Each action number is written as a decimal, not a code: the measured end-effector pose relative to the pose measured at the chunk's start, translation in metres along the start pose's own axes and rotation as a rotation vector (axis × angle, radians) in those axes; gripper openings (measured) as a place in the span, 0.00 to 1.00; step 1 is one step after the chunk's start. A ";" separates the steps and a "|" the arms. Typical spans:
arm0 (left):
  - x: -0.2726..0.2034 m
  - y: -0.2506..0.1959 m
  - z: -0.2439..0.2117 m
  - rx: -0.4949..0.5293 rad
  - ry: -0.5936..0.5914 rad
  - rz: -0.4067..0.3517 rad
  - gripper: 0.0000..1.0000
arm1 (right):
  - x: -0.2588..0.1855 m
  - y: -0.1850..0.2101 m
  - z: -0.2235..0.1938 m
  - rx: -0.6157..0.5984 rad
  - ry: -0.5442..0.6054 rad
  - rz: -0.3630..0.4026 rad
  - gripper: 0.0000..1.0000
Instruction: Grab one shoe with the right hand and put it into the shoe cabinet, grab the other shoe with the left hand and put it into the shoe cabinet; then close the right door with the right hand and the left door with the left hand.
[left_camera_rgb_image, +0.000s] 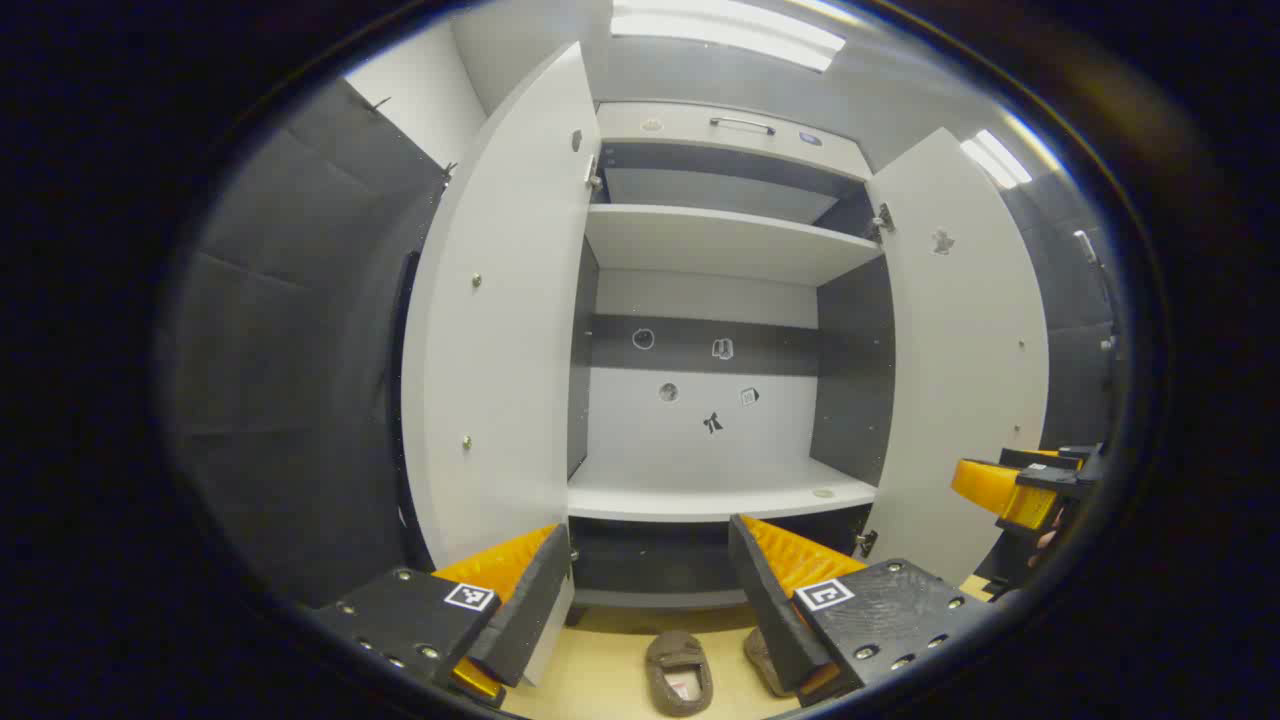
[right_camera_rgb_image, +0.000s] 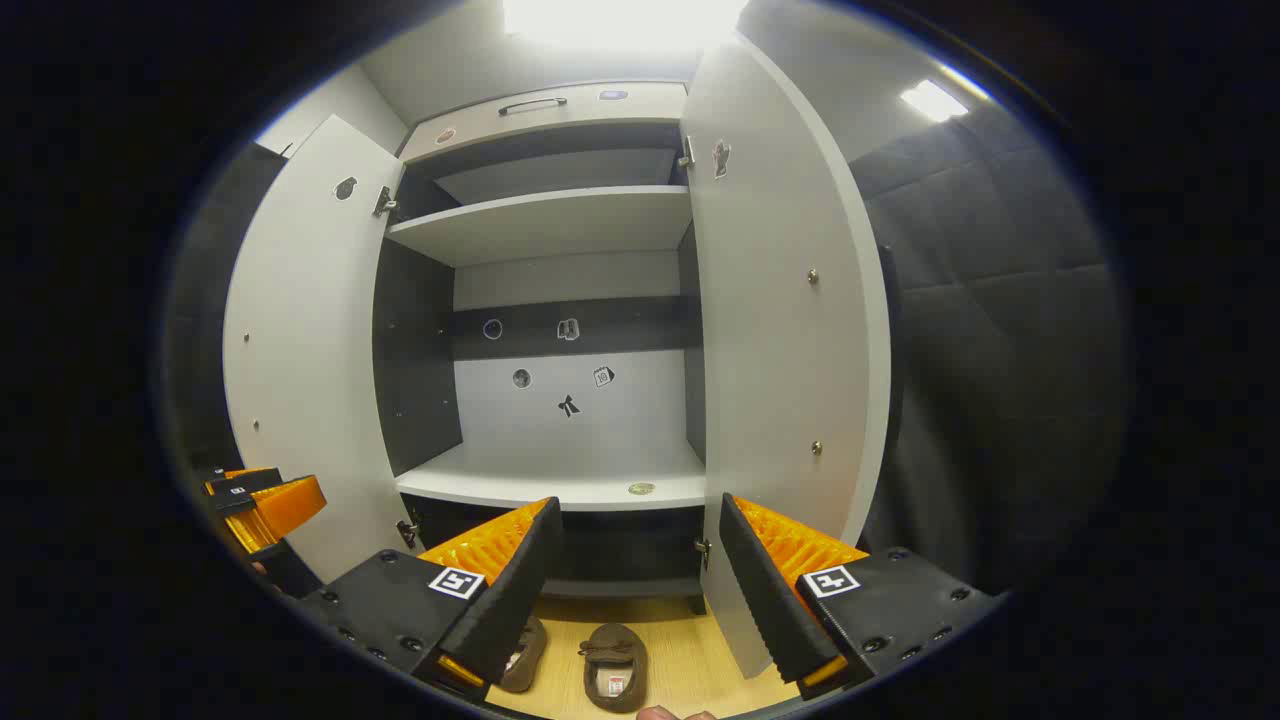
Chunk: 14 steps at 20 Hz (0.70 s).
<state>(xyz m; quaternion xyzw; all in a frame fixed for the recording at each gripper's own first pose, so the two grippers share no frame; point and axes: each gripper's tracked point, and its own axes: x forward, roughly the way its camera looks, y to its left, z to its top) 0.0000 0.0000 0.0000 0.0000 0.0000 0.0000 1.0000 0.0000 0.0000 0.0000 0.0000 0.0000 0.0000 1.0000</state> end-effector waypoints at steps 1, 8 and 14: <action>0.000 0.001 0.000 -0.006 -0.002 -0.001 0.97 | 0.001 0.000 -0.001 -0.004 0.001 -0.004 0.99; 0.001 0.012 -0.007 -0.024 0.014 0.003 0.96 | 0.004 0.004 -0.011 0.014 0.032 -0.011 1.00; 0.003 0.007 -0.006 0.001 0.002 -0.027 0.97 | 0.006 0.010 -0.015 0.002 0.042 0.001 1.00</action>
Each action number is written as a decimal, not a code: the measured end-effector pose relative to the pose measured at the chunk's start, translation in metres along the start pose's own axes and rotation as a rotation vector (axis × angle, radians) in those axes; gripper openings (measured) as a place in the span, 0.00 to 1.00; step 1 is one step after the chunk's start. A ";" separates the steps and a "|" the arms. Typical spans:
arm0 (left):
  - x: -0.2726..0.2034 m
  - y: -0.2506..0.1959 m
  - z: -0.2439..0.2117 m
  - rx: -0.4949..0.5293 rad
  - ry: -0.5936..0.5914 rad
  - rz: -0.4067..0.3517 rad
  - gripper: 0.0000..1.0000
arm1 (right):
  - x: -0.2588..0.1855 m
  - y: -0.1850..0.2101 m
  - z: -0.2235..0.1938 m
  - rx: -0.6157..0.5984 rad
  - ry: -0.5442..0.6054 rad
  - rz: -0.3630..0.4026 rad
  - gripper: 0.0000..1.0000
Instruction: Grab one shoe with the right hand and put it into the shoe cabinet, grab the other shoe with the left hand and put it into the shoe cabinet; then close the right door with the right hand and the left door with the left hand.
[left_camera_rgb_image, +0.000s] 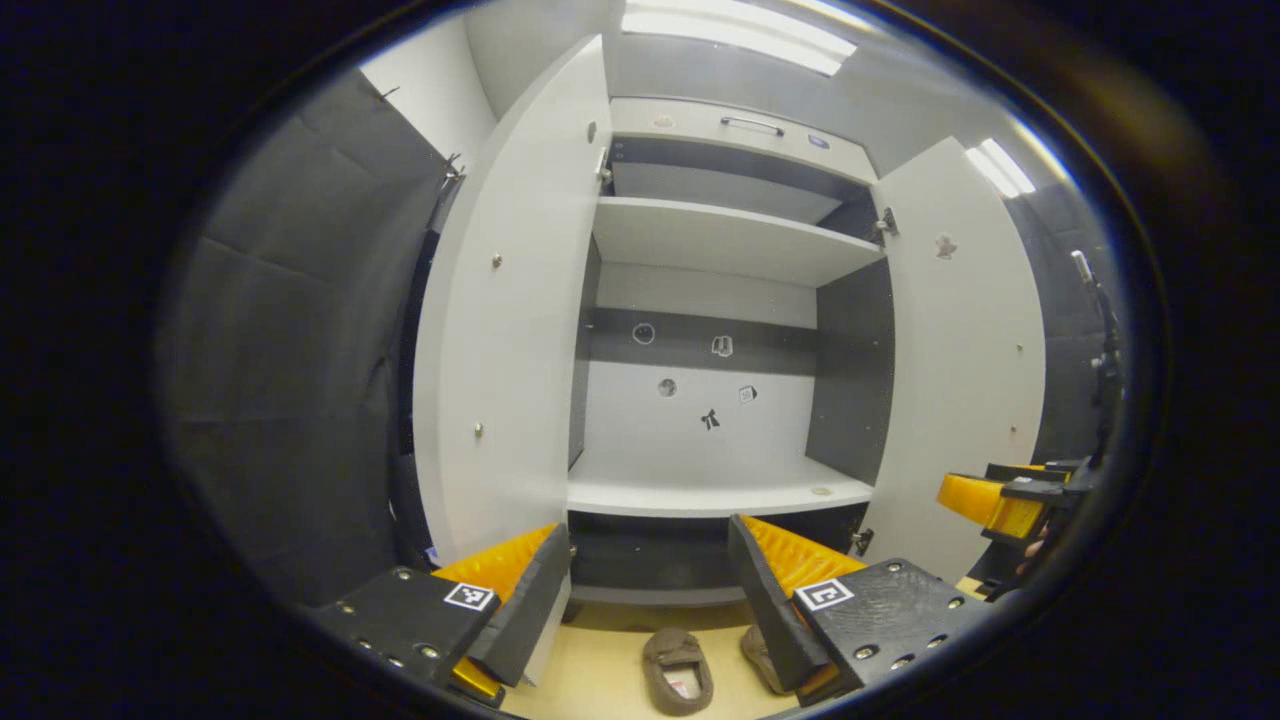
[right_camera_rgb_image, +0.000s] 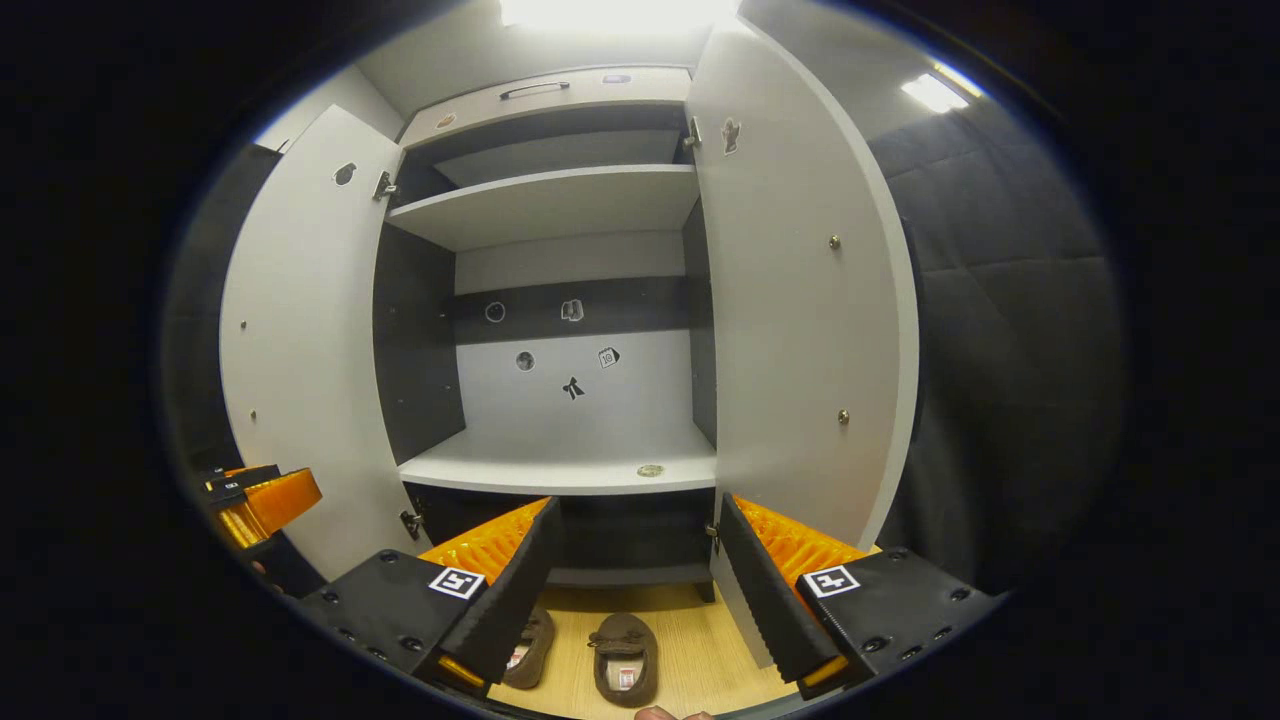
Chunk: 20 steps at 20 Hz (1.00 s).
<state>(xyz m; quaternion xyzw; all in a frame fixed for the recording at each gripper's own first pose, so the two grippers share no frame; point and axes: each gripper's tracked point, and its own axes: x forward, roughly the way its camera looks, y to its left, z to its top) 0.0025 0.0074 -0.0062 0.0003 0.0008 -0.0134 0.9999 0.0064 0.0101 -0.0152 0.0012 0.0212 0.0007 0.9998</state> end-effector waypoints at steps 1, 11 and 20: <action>0.001 -0.001 0.002 0.008 -0.004 -0.002 0.97 | 0.001 0.001 0.000 -0.002 0.000 0.002 1.00; 0.005 -0.009 0.003 -0.011 0.001 -0.040 0.92 | 0.039 0.015 0.007 -0.012 0.075 0.066 0.99; -0.001 -0.006 -0.009 -0.007 0.022 -0.045 0.97 | 0.072 0.049 -0.038 -0.051 0.266 0.173 0.98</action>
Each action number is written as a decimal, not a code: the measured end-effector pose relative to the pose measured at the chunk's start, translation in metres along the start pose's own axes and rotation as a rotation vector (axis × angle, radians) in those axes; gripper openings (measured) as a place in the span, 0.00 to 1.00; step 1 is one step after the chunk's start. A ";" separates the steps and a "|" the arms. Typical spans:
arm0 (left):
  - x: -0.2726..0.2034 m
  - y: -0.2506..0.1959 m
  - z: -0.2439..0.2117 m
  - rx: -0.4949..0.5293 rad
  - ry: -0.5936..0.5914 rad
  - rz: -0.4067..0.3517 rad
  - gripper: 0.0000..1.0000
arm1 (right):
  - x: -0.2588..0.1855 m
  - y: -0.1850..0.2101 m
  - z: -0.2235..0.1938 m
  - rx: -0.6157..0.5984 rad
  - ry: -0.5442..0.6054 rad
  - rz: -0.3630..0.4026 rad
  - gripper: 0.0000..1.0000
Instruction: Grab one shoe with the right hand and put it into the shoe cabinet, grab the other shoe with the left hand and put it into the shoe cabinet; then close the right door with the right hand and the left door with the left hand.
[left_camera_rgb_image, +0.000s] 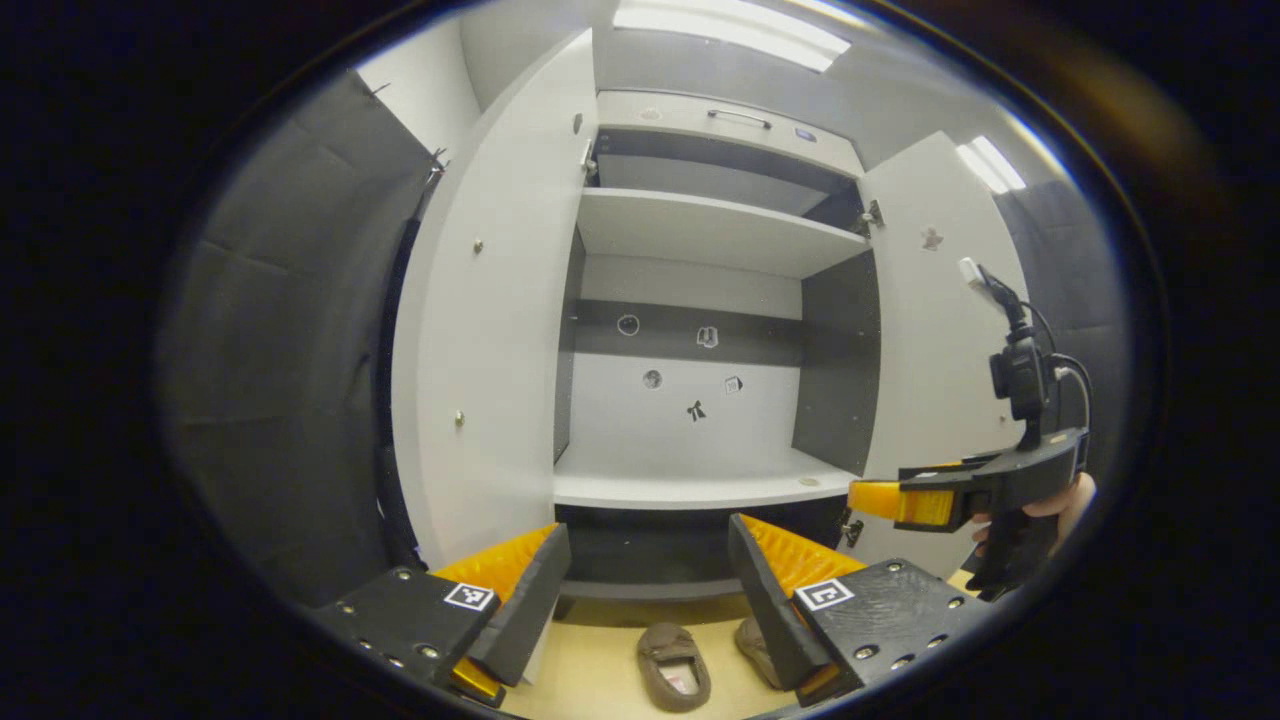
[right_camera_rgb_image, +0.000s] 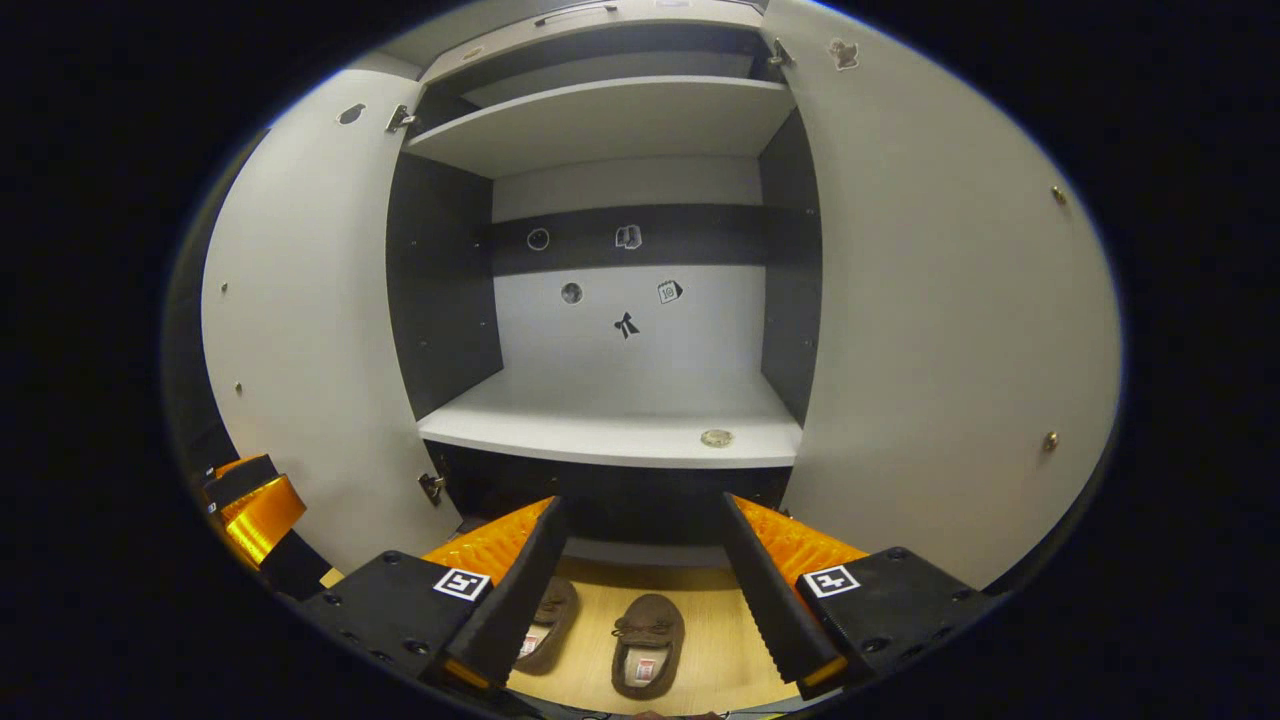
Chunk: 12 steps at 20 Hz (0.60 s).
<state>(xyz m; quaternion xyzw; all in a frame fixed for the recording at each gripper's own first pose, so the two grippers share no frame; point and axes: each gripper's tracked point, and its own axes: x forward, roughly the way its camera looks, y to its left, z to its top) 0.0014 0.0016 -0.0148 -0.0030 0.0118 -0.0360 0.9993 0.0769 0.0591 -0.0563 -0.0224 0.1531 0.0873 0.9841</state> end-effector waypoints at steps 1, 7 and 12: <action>-0.001 0.000 -0.002 -0.001 0.001 -0.002 0.96 | 0.005 0.003 -0.010 0.005 0.033 0.011 0.98; -0.002 -0.002 -0.018 -0.002 0.035 -0.010 0.93 | 0.038 0.016 -0.080 -0.001 0.226 0.048 0.98; -0.001 -0.008 -0.032 -0.005 0.070 -0.031 0.97 | 0.053 0.032 -0.151 0.036 0.404 0.100 0.98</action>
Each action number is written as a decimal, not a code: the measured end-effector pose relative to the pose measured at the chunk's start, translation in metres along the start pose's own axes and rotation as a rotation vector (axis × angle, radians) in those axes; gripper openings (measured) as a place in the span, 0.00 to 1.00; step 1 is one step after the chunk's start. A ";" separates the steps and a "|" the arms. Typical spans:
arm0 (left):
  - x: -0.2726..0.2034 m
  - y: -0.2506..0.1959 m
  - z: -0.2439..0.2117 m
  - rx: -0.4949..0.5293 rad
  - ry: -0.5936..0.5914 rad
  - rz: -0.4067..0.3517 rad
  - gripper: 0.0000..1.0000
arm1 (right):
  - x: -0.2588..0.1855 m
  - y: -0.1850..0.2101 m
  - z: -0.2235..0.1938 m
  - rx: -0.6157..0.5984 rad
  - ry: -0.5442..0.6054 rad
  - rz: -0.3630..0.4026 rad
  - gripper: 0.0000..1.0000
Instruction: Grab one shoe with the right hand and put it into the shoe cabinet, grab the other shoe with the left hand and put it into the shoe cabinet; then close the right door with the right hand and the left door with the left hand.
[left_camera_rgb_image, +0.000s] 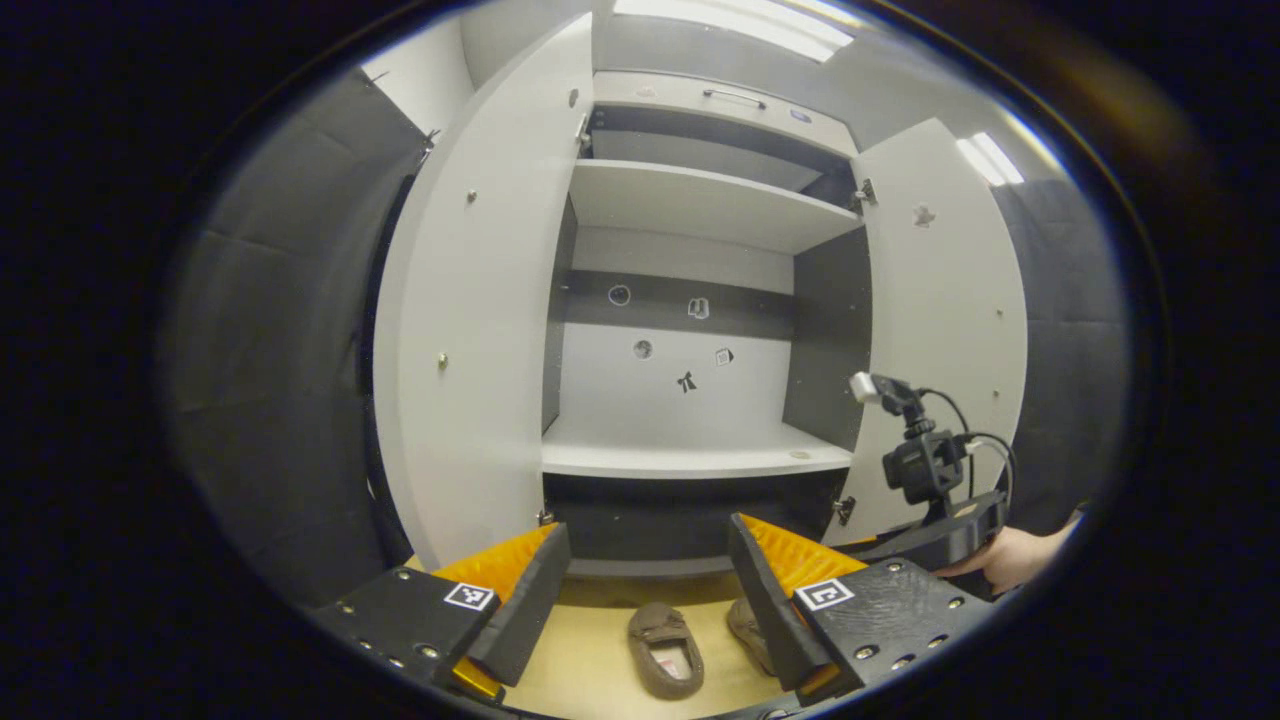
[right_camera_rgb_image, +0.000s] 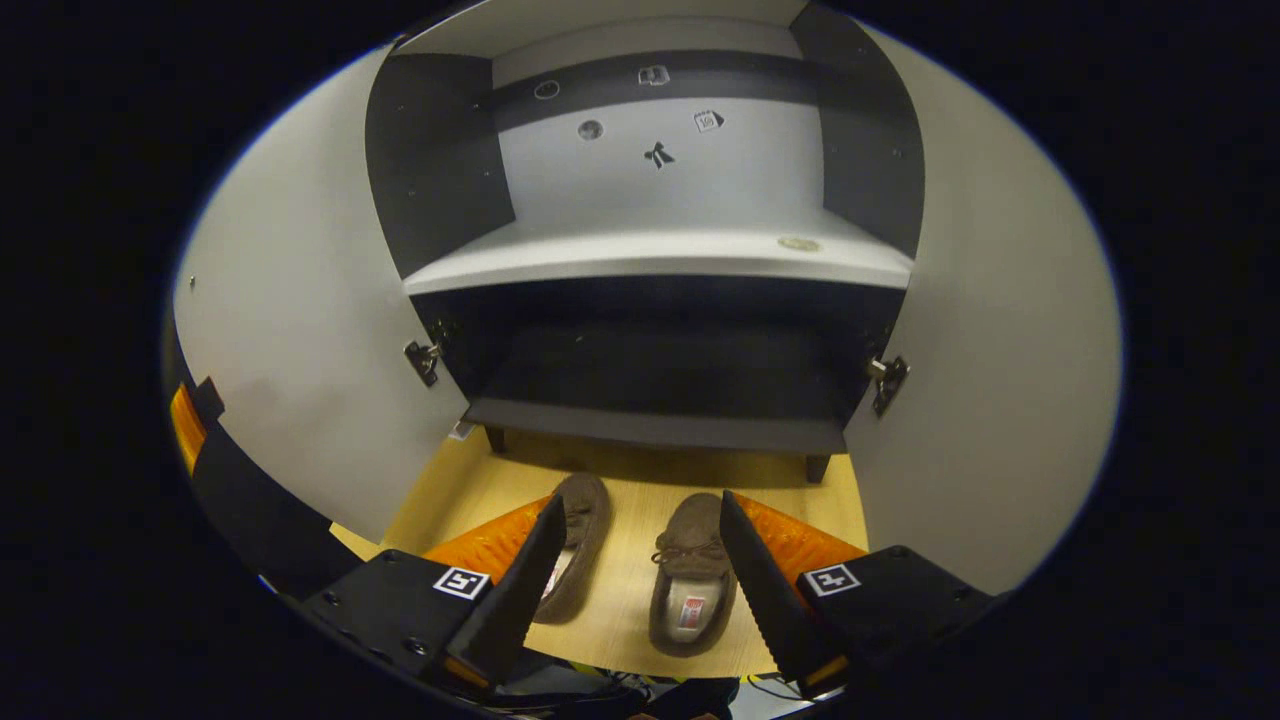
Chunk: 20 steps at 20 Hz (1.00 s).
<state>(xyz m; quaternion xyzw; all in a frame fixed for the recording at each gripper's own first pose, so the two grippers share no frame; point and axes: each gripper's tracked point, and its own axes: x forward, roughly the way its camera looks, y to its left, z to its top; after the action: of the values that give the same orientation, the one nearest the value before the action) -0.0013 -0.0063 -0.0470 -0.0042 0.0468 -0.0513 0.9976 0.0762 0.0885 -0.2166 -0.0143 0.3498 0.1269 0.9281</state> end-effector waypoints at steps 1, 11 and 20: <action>0.002 -0.001 0.000 0.002 0.003 -0.001 0.92 | 0.006 0.001 -0.011 0.003 0.027 0.006 0.98; 0.006 0.001 -0.036 -0.011 0.073 0.001 0.92 | 0.052 0.008 -0.096 0.007 0.238 0.045 0.98; 0.006 0.015 -0.063 0.005 0.118 0.033 0.93 | 0.117 -0.005 -0.138 -0.087 0.298 -0.027 0.96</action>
<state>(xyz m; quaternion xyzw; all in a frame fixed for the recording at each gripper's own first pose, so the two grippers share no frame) 0.0006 0.0077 -0.1103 0.0020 0.1054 -0.0354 0.9938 0.0724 0.0937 -0.3976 -0.0780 0.4775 0.1258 0.8661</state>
